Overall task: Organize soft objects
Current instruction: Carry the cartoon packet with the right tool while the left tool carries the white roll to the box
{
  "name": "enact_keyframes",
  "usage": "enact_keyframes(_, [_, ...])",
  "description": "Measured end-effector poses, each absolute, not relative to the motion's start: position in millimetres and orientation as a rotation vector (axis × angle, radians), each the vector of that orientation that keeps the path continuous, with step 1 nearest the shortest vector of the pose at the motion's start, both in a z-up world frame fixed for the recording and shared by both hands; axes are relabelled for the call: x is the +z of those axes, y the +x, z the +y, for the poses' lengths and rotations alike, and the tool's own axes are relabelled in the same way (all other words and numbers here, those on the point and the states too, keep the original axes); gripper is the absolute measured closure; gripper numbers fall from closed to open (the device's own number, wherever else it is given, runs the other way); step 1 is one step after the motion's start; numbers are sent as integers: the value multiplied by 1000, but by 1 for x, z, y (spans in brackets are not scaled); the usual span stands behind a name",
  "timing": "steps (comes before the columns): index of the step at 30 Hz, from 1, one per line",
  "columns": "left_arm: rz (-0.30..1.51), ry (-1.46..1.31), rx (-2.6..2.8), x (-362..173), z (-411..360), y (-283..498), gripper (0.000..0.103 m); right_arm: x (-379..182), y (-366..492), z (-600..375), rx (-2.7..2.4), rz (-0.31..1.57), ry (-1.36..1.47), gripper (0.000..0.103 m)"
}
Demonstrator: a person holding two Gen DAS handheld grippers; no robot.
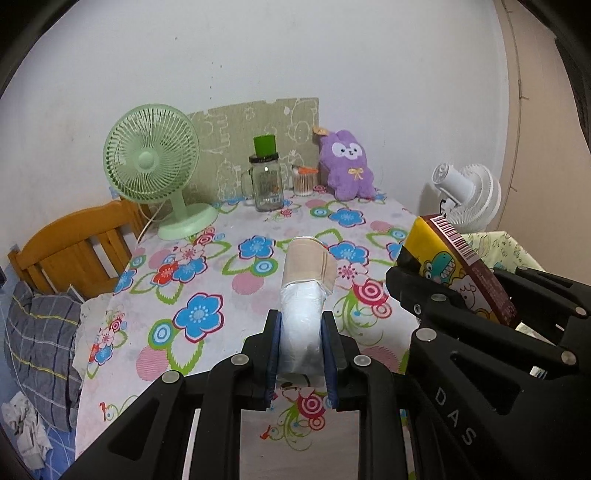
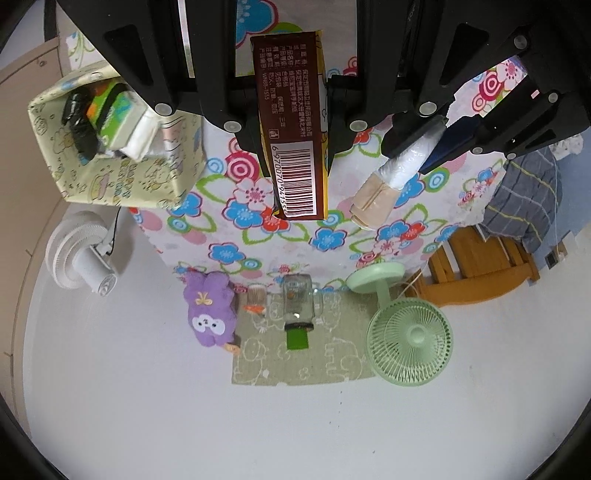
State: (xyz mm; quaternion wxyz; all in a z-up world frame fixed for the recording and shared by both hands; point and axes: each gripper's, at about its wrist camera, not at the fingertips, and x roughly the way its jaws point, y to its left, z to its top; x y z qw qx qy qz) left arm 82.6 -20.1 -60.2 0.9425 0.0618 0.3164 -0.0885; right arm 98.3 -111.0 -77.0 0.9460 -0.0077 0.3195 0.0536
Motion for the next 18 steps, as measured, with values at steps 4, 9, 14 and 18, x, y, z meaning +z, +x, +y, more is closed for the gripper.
enact_keyframes(4, [624,124,-176,-52,-26,80,84,-68,94,-118,105,629,-13,78])
enact_keyframes(9, [596,115,-173,-43,-38,76,83,-57,90,-130,97,601,-7,78])
enact_keyframes(14, [585,106,-182,-39,-51,76,83,-50,88,-145,84,582,-4,78])
enact_keyframes(18, [576,102,-195,-37,-64,75,83,-48,87,-158,71,576,0,78])
